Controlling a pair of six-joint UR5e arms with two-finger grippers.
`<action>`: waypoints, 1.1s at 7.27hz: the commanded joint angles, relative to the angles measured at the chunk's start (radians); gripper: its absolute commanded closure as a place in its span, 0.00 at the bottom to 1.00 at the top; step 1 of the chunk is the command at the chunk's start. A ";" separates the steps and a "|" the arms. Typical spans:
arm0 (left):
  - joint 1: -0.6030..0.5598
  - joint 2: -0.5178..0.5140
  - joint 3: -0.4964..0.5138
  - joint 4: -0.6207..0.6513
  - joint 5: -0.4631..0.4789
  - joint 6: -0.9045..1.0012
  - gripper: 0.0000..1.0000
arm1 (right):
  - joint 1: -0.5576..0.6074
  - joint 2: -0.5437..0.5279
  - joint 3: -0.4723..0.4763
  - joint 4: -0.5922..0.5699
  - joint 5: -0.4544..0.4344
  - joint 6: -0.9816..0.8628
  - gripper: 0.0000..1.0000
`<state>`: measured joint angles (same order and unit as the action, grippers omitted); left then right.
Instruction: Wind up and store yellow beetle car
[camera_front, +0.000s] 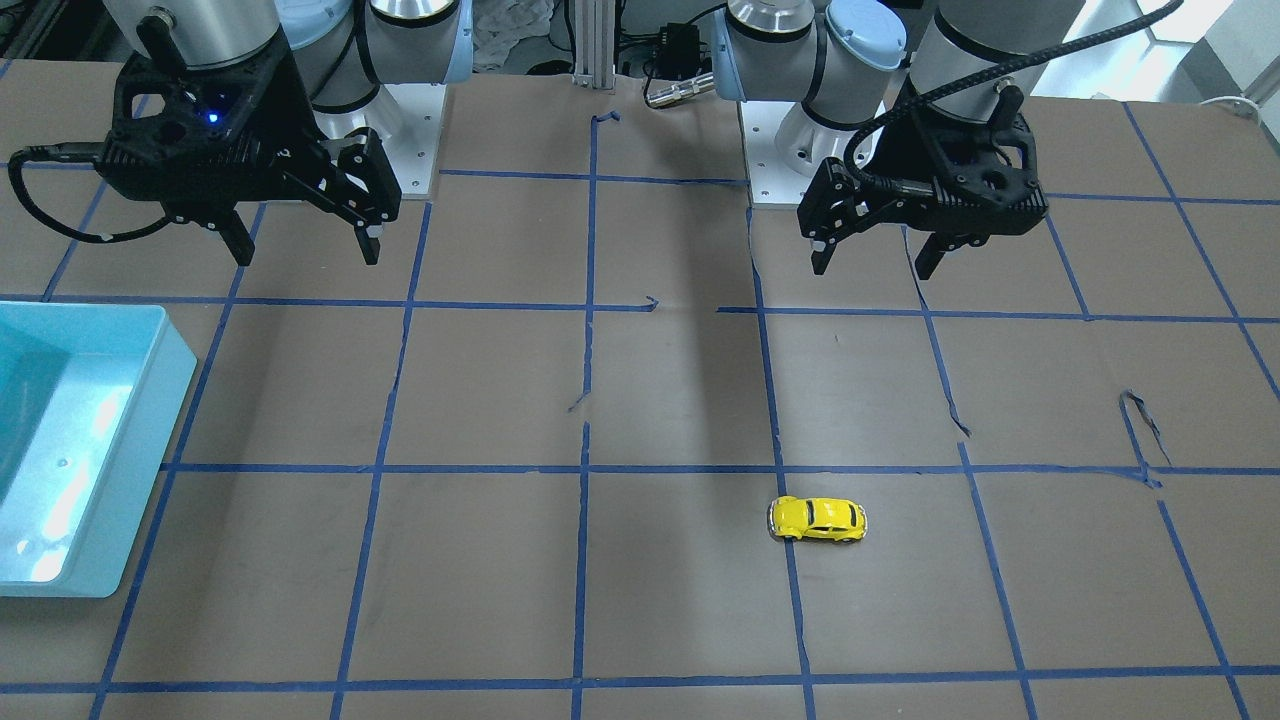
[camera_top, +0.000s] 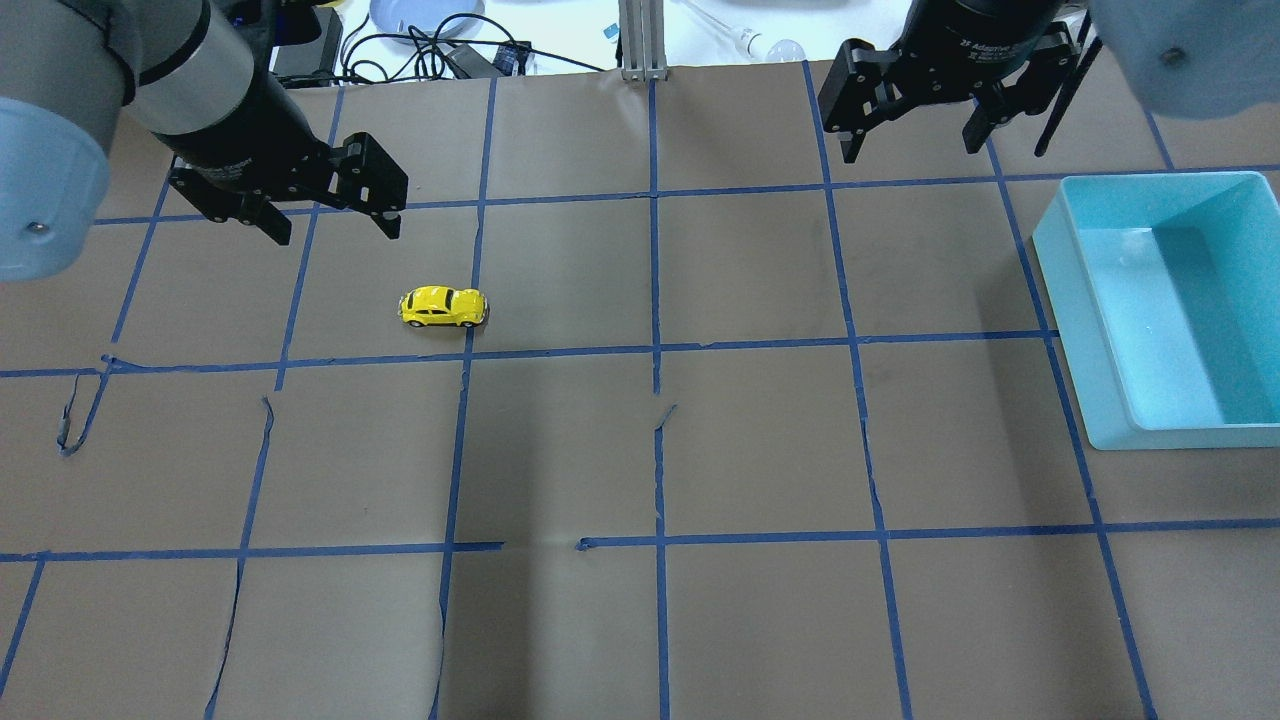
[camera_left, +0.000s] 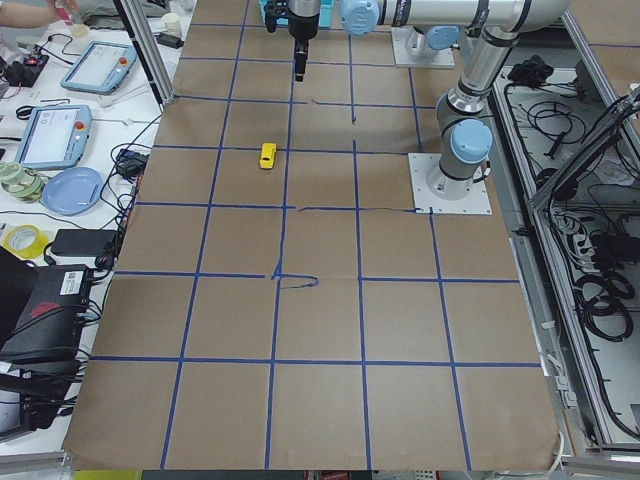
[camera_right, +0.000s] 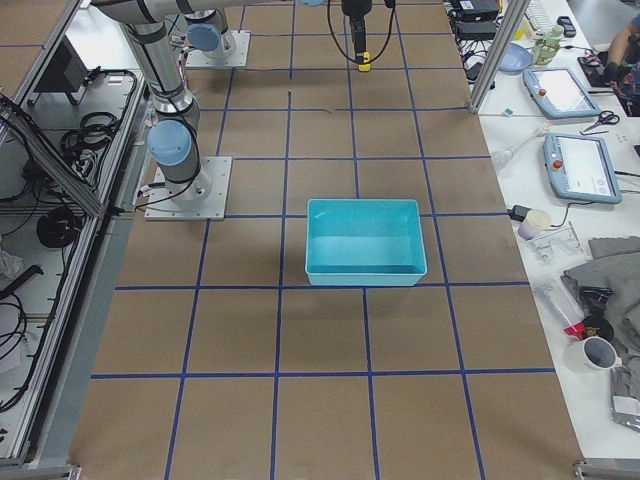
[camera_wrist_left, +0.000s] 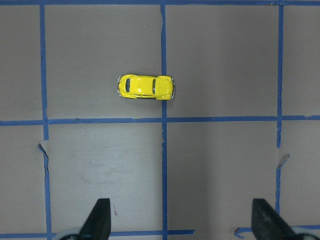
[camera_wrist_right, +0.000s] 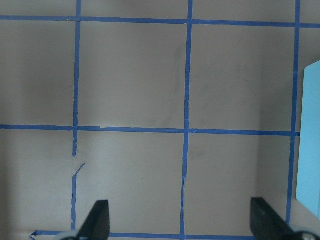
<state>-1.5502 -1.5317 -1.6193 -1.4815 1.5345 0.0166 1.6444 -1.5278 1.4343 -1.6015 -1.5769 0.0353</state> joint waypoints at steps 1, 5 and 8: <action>-0.002 0.007 -0.004 -0.010 -0.007 0.000 0.00 | 0.000 0.000 0.000 0.000 0.000 0.000 0.00; -0.004 0.012 0.001 0.003 -0.005 0.034 0.00 | 0.000 0.000 0.000 0.000 0.000 0.000 0.00; -0.016 -0.011 0.001 0.040 -0.010 0.030 0.00 | 0.000 0.000 0.000 0.000 0.000 0.000 0.00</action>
<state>-1.5567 -1.5338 -1.6171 -1.4540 1.5231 0.0497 1.6444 -1.5275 1.4343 -1.6015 -1.5769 0.0353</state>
